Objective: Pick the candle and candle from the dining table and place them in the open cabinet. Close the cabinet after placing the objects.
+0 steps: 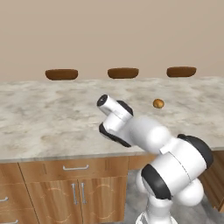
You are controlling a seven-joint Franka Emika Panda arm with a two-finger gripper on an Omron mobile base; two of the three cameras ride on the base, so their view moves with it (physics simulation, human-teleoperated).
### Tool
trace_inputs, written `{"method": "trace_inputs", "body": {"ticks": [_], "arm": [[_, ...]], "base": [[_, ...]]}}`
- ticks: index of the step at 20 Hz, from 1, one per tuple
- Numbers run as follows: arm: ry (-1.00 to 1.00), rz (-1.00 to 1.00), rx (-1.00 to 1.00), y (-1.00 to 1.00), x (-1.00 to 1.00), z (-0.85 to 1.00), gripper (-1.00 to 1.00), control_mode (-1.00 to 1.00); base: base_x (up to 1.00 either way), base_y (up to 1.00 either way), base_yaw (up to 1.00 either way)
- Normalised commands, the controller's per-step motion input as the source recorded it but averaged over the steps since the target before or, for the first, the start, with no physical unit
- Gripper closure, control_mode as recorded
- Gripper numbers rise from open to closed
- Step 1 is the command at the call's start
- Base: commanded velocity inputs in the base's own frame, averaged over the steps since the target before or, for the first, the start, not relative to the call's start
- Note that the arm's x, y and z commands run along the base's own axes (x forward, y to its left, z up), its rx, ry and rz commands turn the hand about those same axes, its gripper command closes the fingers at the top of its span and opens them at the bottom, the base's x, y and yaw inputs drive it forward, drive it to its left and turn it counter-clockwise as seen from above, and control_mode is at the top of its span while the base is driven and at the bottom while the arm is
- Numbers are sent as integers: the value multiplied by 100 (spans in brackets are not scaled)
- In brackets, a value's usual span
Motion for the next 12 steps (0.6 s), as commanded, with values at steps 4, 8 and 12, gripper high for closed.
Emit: {"method": "trace_inputs", "body": {"ticks": [4, 8, 12], "arm": [[0, 19, 0, -12, 31, -21, -100, -100], [0, 18, 0, -11, 29, -20, -100, -100], [0, 12, 0, -13, 29, -18, -100, -100]], "base": [[0, 0, 0], [0, 0, 0], [0, 0, 0]]}}
